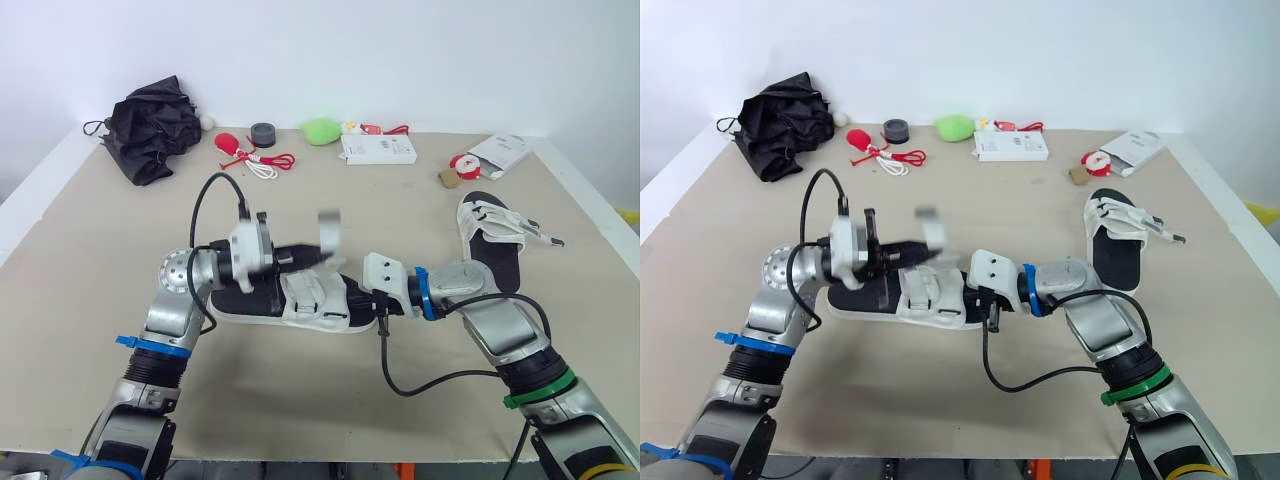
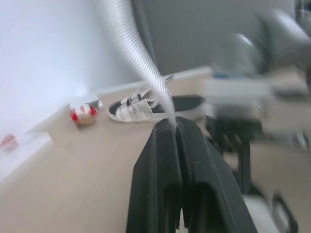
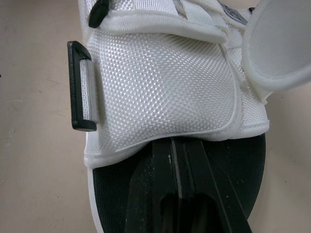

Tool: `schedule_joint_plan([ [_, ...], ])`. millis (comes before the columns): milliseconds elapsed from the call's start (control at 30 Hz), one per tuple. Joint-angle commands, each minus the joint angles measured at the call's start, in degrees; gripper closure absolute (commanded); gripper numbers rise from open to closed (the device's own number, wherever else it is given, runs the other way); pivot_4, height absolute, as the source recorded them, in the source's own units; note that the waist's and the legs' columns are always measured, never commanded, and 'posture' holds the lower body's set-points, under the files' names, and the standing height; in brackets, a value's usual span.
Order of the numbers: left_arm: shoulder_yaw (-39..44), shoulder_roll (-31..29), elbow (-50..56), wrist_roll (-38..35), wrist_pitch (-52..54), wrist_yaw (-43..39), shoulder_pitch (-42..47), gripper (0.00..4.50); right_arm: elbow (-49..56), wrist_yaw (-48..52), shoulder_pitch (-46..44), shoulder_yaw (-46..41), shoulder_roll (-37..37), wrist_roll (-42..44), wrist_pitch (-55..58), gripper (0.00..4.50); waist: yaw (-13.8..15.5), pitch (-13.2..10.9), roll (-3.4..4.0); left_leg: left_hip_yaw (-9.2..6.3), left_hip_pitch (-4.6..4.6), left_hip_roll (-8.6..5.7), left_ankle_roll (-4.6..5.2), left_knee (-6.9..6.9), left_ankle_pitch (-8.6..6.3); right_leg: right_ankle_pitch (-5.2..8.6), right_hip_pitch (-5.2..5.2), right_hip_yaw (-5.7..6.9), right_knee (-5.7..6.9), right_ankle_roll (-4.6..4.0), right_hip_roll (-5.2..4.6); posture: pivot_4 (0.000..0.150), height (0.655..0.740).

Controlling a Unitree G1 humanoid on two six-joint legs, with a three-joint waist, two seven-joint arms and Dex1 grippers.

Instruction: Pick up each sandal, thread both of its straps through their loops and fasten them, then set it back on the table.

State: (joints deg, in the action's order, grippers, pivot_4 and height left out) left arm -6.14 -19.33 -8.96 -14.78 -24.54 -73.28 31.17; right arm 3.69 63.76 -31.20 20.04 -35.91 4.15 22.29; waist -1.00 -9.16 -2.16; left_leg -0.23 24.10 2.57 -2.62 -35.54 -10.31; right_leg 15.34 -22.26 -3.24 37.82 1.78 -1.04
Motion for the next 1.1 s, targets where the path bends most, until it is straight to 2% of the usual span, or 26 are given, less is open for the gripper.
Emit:
schedule_joint_plan([
  [33,-2.67,-2.14,-6.18,1.15,-24.0,-6.62,0.61,4.4,-3.25,2.01,1.52,3.57,-0.32,-1.79,0.62,4.5,-0.02,0.01,0.01,0.0,-0.01,0.01,0.02,0.0,0.0,0.0,0.0,0.0,0.0,0.01,0.0,0.15,0.74],
  [133,-4.63,-3.14,-11.07,0.27,-33.89,-7.67,1.65,4.4,-4.09,2.3,0.8,3.8,0.01,-1.93,0.15,4.5,-0.04,0.01,0.02,0.02,0.0,0.08,0.05,-0.02,0.0,0.0,-0.02,0.0,0.0,0.01,0.06,0.15,0.74],
  [233,-6.35,-3.78,-14.8,0.18,-36.69,-7.39,2.38,4.4,-4.69,2.73,0.33,3.77,0.14,-1.99,-0.31,4.5,-0.04,0.01,0.02,0.01,0.01,0.1,0.07,-0.04,-0.01,0.02,-0.02,0.0,0.02,0.04,0.09,0.15,0.74],
  [267,-6.96,-3.97,-15.74,0.02,-36.75,-7.33,2.69,3.87,-4.9,2.82,0.24,3.78,0.16,-2.02,-0.48,4.5,-0.06,0.01,0.02,0.01,0.01,0.11,0.08,-0.06,-0.02,0.02,-0.02,0.0,0.02,0.05,0.11,0.15,0.74],
  [300,-7.37,-4.13,-16.6,0.18,-37.29,-6.96,3.01,3.64,-4.98,2.86,0.21,3.83,0.19,-2.08,-0.56,4.5,-0.07,0.01,0.02,0.01,0.01,0.12,0.09,-0.08,-0.02,0.03,-0.02,0.0,0.04,0.07,0.12,0.15,0.74],
  [367,-7.65,-4.37,-17.93,1.06,-37.51,-5.5,3.66,2.69,-4.74,2.97,0.22,3.89,0.17,-2.09,-0.49,4.5,-0.07,0.01,0.02,0.0,0.0,0.13,0.1,-0.1,-0.02,0.11,-0.03,0.0,0.1,0.2,0.14,0.15,0.74],
  [467,-8.12,-5.32,-17.95,0.92,-36.78,-4.56,3.95,1.53,-4.54,3.08,0.33,3.94,0.03,-2.03,-0.46,4.5,-0.07,0.01,0.02,0.0,0.01,0.16,0.1,-0.18,-0.02,0.12,-0.04,0.0,0.19,0.21,0.17,0.15,0.74],
  [500,-7.68,-6.29,-15.24,-1.2,-31.93,-4.11,3.23,1.2,-4.49,3.13,0.41,3.97,-0.09,-2.07,-0.46,4.5,-0.07,0.01,0.02,-0.01,0.0,0.16,0.1,-0.19,-0.02,0.12,-0.04,0.0,0.2,0.2,0.18,0.15,0.74],
  [633,-6.87,-13.62,-1.68,-9.79,-10.27,-4.52,-1.84,1.2,-4.09,3.33,0.51,3.87,-0.54,-1.96,-0.23,4.5,-0.38,0.01,0.04,-0.01,0.01,0.2,0.13,-0.18,-0.04,0.17,-0.07,0.0,0.25,0.19,0.19,0.15,0.74],
  [733,-6.43,-22.89,11.31,-17.64,11.83,-3.8,-7.57,1.2,-4.08,3.4,0.7,3.84,-0.84,-1.95,-0.42,4.5,-0.39,0.01,0.1,-0.04,-0.01,0.23,0.2,-0.15,-0.1,0.29,-0.07,0.03,0.32,0.14,0.19,0.15,0.74],
  [800,-5.49,-33.66,22.04,-31.23,37.38,1.29,-12.24,1.2,-4.07,3.44,0.7,3.88,-0.88,-1.94,-0.45,4.5,-0.48,-0.04,0.1,-0.06,0.0,0.26,0.21,-0.11,-0.13,0.37,-0.11,0.05,0.38,0.1,0.19,0.15,0.74],
  [867,-4.35,-41.36,28.31,-44.46,56.88,6.82,-15.49,1.2,-3.91,3.47,0.73,3.91,-0.73,-1.81,-0.31,4.5,-0.38,-0.07,0.11,-0.14,-0.01,0.29,0.2,-0.08,-0.14,0.44,-0.1,0.15,0.38,0.07,0.17,0.15,0.74],
  [967,-3.28,-42.79,32.14,-50.66,67.43,13.59,-18.94,1.2,-3.63,3.41,0.83,4.16,-0.32,-1.76,-0.05,4.5,-0.15,-0.1,0.29,-0.22,-0.21,0.25,0.21,-0.08,-0.14,0.53,0.08,0.3,0.38,0.11,-0.01,0.15,0.74],
  [1100,-4.52,-36.42,32.01,-45.22,70.57,23.1,-21.55,1.2,-2.37,3.43,1.52,4.61,-0.02,-1.59,0.66,4.5,-0.15,-0.08,0.27,-0.07,-0.41,0.13,0.21,-0.05,-0.14,0.57,0.23,0.18,0.37,0.08,-0.01,0.15,0.74],
])
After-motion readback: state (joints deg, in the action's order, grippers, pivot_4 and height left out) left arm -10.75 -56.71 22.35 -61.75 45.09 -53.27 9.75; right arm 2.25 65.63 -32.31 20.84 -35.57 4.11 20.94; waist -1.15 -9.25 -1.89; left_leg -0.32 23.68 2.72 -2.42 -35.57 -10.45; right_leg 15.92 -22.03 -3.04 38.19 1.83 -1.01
